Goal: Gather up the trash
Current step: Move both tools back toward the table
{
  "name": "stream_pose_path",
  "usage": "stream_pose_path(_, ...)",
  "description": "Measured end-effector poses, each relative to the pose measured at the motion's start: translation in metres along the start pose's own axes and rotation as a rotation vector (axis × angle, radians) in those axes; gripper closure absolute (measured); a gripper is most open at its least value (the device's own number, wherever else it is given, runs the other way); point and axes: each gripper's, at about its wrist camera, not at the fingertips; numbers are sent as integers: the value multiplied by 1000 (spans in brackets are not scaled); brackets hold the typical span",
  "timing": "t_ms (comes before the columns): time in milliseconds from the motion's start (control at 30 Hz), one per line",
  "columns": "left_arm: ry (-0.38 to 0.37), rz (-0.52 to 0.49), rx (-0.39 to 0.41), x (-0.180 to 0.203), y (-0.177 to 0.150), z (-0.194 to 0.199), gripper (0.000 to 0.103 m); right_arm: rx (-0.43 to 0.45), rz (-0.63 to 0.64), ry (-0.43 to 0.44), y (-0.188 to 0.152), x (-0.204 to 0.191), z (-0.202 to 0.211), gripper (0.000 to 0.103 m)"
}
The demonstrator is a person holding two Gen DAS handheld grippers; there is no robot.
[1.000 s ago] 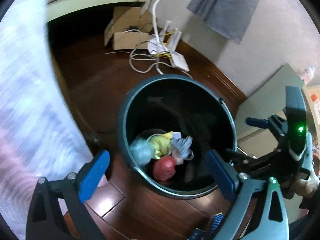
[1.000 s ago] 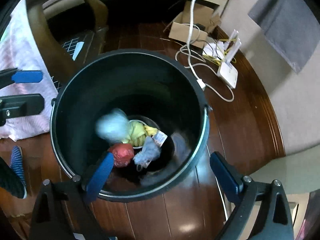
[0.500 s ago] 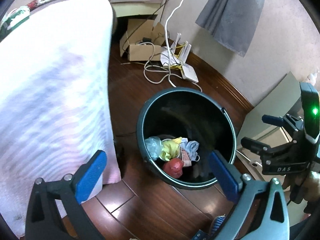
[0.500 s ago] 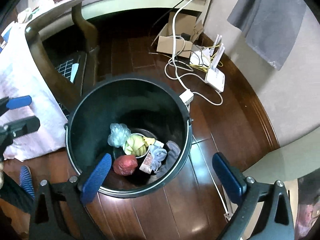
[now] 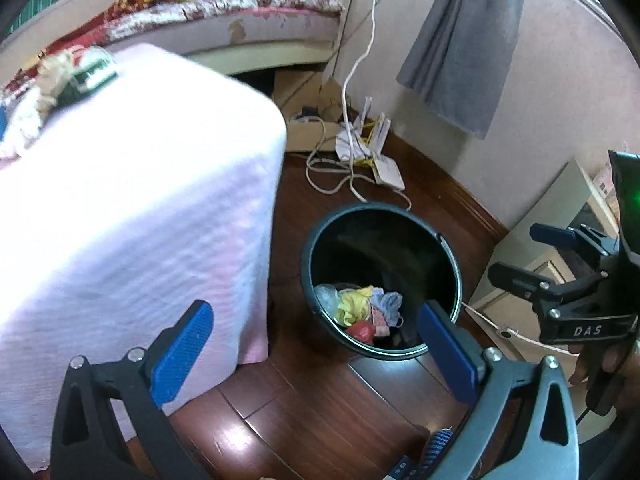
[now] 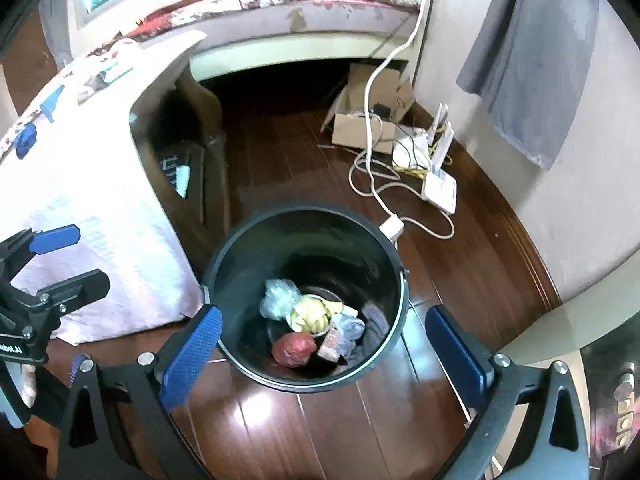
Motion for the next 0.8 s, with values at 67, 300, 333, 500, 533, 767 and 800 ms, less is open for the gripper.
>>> stream_pose_path(67,-2,5,24,-2,1,13,1,25,2,-3,7,-7,12,0)
stream_pose_path(300,26,28,102,-20,10,55,1,113,-3,9,36,-27,44,0)
stream_pose_path(333,31,32,111,-23,11,59,1,127,0,14,40,-32,48,0)
stream_pose_path(500,74,65,167,-51,15,86,1,173,32,54,63,-68,54,0)
stream_pose_path(533,88,74,180,-59,15,92,1,179,39,60,66,-73,54,0)
stream_pose_path(767,170,152,233,-118,15,118,1,256,104,131,109,-138,57,0)
stream_pose_path(800,186,168,239,-130,15,121,1,266,108,140,113,-143,56,0)
Point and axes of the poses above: each gripper's, at about its wrist camera, not at the fingertips, and z roughly against the way its jaws point, x to its right, y to its top, and after that the axes turned 5 degrees about z, right-handed
